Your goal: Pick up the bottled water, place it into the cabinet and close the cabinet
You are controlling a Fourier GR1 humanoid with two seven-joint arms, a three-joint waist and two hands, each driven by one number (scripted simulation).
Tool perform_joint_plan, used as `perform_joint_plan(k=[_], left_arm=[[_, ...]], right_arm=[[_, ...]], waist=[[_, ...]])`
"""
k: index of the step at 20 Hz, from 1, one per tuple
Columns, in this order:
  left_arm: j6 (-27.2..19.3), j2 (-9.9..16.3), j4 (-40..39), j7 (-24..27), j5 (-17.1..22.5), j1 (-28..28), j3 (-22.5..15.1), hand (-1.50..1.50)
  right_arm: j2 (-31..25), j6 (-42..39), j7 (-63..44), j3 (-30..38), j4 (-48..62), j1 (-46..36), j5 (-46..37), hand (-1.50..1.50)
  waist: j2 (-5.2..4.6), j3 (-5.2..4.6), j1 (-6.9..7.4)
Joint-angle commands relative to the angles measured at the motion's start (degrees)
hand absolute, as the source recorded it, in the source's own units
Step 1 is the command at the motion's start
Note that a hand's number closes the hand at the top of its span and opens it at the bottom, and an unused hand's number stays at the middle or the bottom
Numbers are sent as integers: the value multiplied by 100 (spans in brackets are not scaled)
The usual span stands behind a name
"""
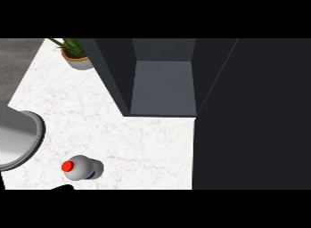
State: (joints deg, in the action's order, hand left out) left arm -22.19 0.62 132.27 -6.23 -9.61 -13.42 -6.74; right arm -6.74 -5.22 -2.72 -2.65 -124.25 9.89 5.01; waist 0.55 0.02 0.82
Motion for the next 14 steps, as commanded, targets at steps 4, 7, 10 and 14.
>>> perform_joint_plan(k=[4, 7, 10, 14], left_arm=[[-1707, -60, 825, 212, -630, -1643, -2106, -150], [-2285, -61, 653, 536, -1107, -1937, -3073, -150], [-2550, -61, 780, 827, -1466, -2318, -3738, -150], [-2903, 25, 600, 1440, -1542, -2870, -4480, -150]], right_arm=[[-194, -455, -427, -93, -1046, 1089, 696, -150], [-284, -605, -582, -9, -1554, 1507, 1061, -150], [-179, -582, -571, -177, -1965, 1857, 916, -150], [-293, -745, -538, 103, -2214, 2241, 1216, -150]], waist=[[19, 3, -53], [18, 7, -79], [11, 8, -71], [21, 5, -76]])
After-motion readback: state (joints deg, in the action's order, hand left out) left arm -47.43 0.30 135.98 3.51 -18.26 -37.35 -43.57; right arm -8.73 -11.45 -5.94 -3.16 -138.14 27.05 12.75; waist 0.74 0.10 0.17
